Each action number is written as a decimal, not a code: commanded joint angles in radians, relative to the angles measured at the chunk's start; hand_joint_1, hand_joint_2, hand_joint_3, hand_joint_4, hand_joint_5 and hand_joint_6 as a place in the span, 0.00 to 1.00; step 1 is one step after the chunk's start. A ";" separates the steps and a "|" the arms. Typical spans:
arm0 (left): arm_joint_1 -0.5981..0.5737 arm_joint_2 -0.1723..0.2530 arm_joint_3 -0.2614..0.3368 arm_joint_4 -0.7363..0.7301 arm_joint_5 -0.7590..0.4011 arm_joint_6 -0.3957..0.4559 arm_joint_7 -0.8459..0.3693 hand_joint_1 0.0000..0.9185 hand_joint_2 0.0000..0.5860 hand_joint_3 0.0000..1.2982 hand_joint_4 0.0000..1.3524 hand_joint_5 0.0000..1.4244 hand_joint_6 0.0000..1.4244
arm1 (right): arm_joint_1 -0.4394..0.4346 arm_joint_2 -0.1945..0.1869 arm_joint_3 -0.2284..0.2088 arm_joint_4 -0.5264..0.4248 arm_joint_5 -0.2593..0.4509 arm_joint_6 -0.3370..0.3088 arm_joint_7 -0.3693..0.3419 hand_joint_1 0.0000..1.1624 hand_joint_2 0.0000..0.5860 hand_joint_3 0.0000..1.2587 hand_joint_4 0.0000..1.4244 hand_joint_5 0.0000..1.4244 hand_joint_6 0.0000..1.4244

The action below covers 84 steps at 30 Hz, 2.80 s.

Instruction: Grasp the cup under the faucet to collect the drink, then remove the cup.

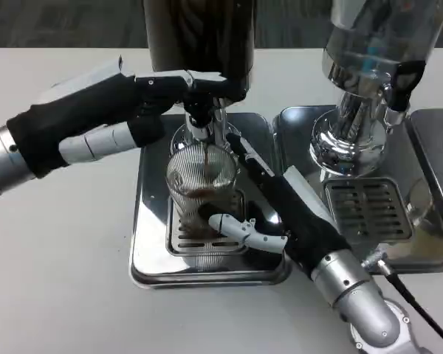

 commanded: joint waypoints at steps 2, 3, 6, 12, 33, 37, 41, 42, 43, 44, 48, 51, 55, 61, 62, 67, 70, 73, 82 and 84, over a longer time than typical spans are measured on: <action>0.008 0.024 0.015 0.029 0.005 0.010 0.000 0.00 0.14 0.19 0.09 0.07 0.07 | -0.007 0.006 0.004 0.009 0.004 -0.020 -0.002 0.53 0.39 0.00 0.00 0.00 0.01; 0.007 0.024 0.019 0.031 -0.001 0.019 -0.001 0.00 0.14 0.19 0.09 0.07 0.07 | -0.003 0.006 0.005 0.005 0.004 -0.020 -0.004 0.53 0.39 0.00 0.00 0.00 0.01; 0.006 0.021 0.031 0.033 -0.021 0.052 -0.006 0.00 0.14 0.19 0.09 0.07 0.07 | 0.006 0.006 0.007 -0.011 0.002 -0.021 -0.007 0.53 0.39 0.00 0.00 0.00 0.01; -0.024 0.001 0.053 0.060 -0.088 0.159 -0.020 0.00 0.15 0.19 0.09 0.08 0.08 | 0.018 0.001 0.005 -0.039 0.003 -0.015 -0.007 0.53 0.39 0.00 0.00 0.00 0.01; -0.057 -0.012 0.171 0.074 -0.177 0.306 -0.039 0.00 0.14 0.20 0.10 0.09 0.09 | 0.024 0.012 0.011 -0.041 0.001 -0.014 -0.012 0.53 0.39 0.00 0.00 0.00 0.01; -0.056 -0.013 0.195 0.071 -0.193 0.336 -0.040 0.00 0.14 0.20 0.10 0.09 0.09 | 0.023 0.010 0.010 -0.040 0.000 -0.020 -0.015 0.53 0.39 0.00 0.00 0.00 0.01; -0.040 -0.008 0.212 0.056 -0.204 0.346 -0.040 0.00 0.14 0.20 0.11 0.10 0.10 | 0.019 0.009 0.009 -0.031 0.003 -0.022 -0.012 0.53 0.39 0.00 0.00 0.00 0.01; -0.033 -0.007 0.216 0.050 -0.206 0.348 -0.040 0.00 0.14 0.20 0.11 0.10 0.10 | 0.019 0.009 0.010 -0.030 0.002 -0.023 -0.012 0.53 0.39 0.00 0.00 0.00 0.01; -0.025 -0.006 0.220 0.042 -0.206 0.348 -0.041 0.00 0.14 0.20 0.11 0.10 0.10 | 0.017 0.010 0.011 -0.028 0.004 -0.024 -0.009 0.53 0.39 0.00 0.00 0.00 0.01; -0.008 -0.003 0.226 0.024 -0.204 0.342 -0.043 0.00 0.15 0.20 0.11 0.10 0.10 | 0.017 0.010 0.012 -0.028 0.003 -0.025 -0.010 0.53 0.39 0.00 0.00 0.00 0.01; 0.048 0.006 0.244 -0.034 -0.199 0.326 -0.043 0.00 0.15 0.21 0.11 0.10 0.11 | 0.011 0.009 0.013 -0.025 0.003 -0.027 -0.009 0.53 0.39 0.00 0.00 0.00 0.02; 0.098 0.013 0.261 -0.066 -0.192 0.300 -0.031 0.00 0.15 0.21 0.12 0.10 0.12 | 0.010 0.009 0.013 -0.022 0.003 -0.030 -0.010 0.53 0.39 0.00 0.00 0.00 0.02; 0.146 0.015 0.275 -0.094 -0.167 0.246 -0.007 0.00 0.15 0.20 0.11 0.10 0.12 | 0.010 0.009 0.013 -0.019 0.007 -0.029 -0.008 0.53 0.39 0.00 0.00 0.00 0.02; 0.208 0.016 0.291 -0.119 -0.120 0.142 0.071 0.00 0.15 0.15 0.07 0.07 0.10 | 0.011 0.008 0.011 -0.020 0.011 -0.028 -0.007 0.53 0.39 0.00 0.00 0.00 0.02; 0.216 0.016 0.293 -0.123 -0.114 0.127 0.084 0.00 0.15 0.15 0.07 0.07 0.10 | 0.010 0.007 0.011 -0.018 0.013 -0.029 -0.004 0.53 0.39 0.00 0.00 0.00 0.02; 0.258 0.014 0.300 -0.133 -0.076 0.071 0.152 0.00 0.16 0.14 0.05 0.06 0.09 | 0.007 0.006 0.013 -0.014 0.008 -0.025 -0.006 0.53 0.39 0.00 0.00 0.00 0.02; 0.279 0.012 0.301 -0.133 -0.061 0.052 0.180 0.00 0.16 0.14 0.05 0.06 0.09 | 0.004 0.008 0.011 -0.004 0.011 -0.023 -0.005 0.52 0.39 0.00 0.00 0.00 0.02; 0.299 0.012 0.298 -0.131 -0.054 0.039 0.194 0.00 0.16 0.14 0.05 0.05 0.09 | 0.003 0.010 0.013 -0.001 0.007 -0.026 -0.011 0.52 0.38 0.00 0.00 0.00 0.02; 0.350 0.013 0.289 -0.110 -0.035 0.018 0.228 0.00 0.17 0.14 0.06 0.06 0.09 | -0.020 0.017 0.021 0.031 -0.005 -0.024 -0.019 0.52 0.38 0.00 0.00 0.00 0.02; 0.355 0.012 0.288 -0.101 -0.030 0.017 0.231 0.00 0.17 0.15 0.06 0.06 0.09 | -0.026 0.018 0.023 0.039 -0.008 -0.021 -0.023 0.51 0.36 0.00 0.00 0.00 0.01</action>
